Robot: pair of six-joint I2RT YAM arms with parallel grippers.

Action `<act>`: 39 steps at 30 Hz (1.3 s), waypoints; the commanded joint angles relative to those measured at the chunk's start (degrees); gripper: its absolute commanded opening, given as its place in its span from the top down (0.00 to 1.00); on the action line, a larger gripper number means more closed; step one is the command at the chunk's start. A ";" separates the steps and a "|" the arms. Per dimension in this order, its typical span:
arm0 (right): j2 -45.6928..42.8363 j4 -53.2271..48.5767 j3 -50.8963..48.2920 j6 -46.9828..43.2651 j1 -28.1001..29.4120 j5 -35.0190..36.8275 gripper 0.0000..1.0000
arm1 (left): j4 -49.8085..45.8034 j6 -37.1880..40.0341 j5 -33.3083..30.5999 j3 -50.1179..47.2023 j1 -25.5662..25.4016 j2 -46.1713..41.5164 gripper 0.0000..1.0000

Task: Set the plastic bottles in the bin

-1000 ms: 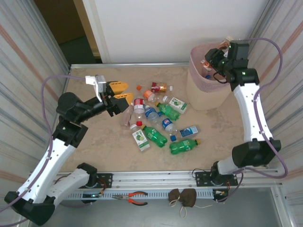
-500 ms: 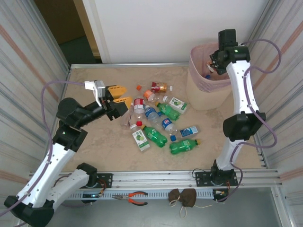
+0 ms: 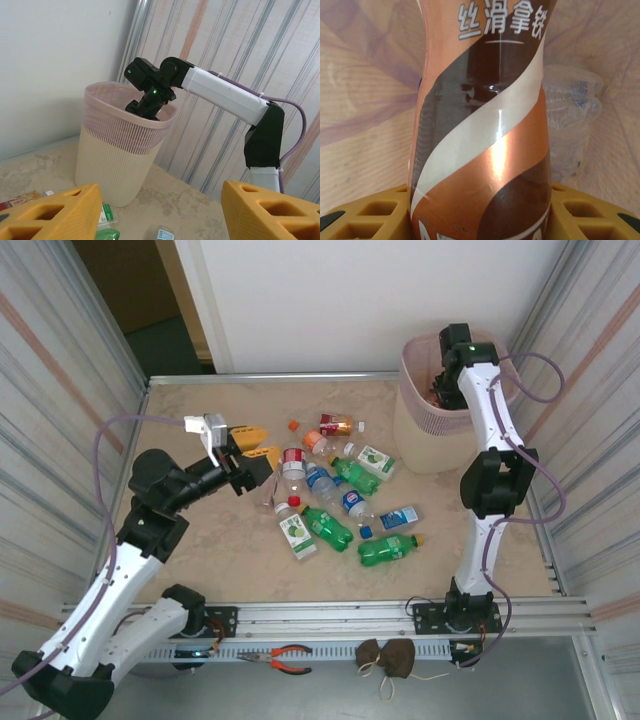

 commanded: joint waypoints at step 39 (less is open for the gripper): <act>-20.59 25.43 -18.06 -40.76 0.45 -5.72 0.30 | -23.11 6.05 -10.90 8.56 -0.17 8.02 0.38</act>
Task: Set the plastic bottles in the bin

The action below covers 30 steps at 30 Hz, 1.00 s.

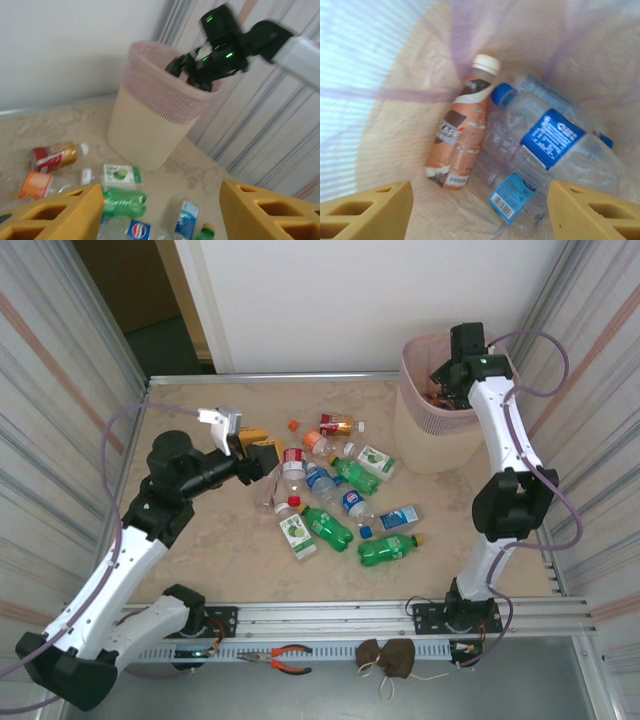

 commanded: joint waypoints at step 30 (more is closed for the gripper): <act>-33.02 12.78 -22.35 -24.03 -1.73 -16.12 0.32 | -38.44 19.92 -19.85 15.47 1.80 37.22 0.43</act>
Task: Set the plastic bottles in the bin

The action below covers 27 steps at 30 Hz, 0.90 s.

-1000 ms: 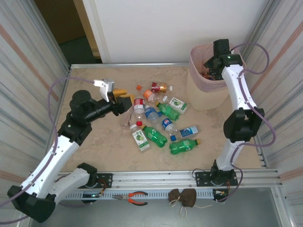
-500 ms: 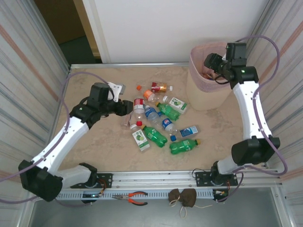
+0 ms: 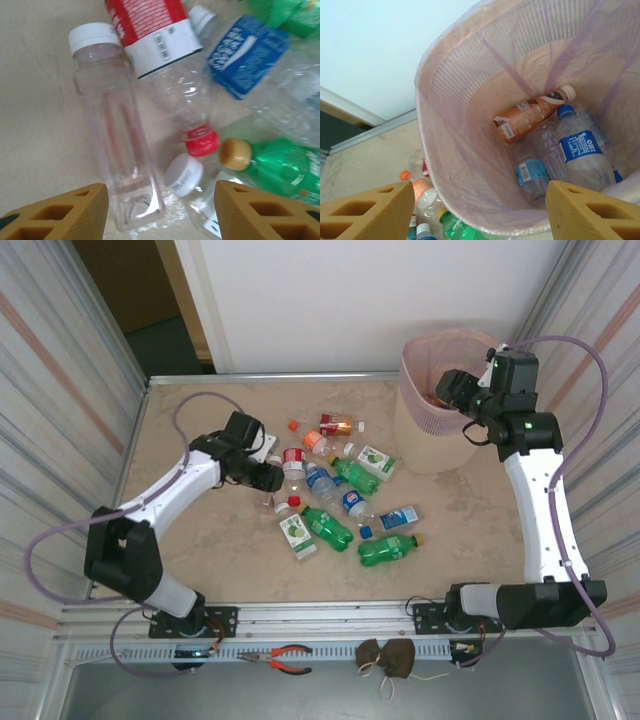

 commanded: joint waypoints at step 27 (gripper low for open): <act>0.22 2.74 0.14 -1.52 -0.39 -1.92 0.34 | -5.54 1.99 -4.32 7.41 0.62 16.62 0.43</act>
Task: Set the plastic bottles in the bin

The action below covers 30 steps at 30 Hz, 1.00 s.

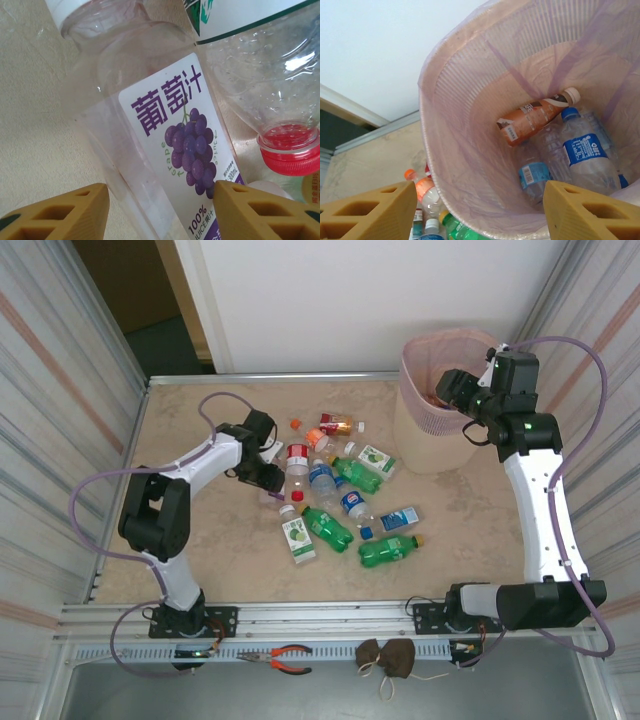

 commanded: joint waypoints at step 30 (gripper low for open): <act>-1.77 1.12 0.90 -0.69 0.92 -0.70 0.33 | 3.72 -8.36 0.02 -4.41 0.39 2.41 0.14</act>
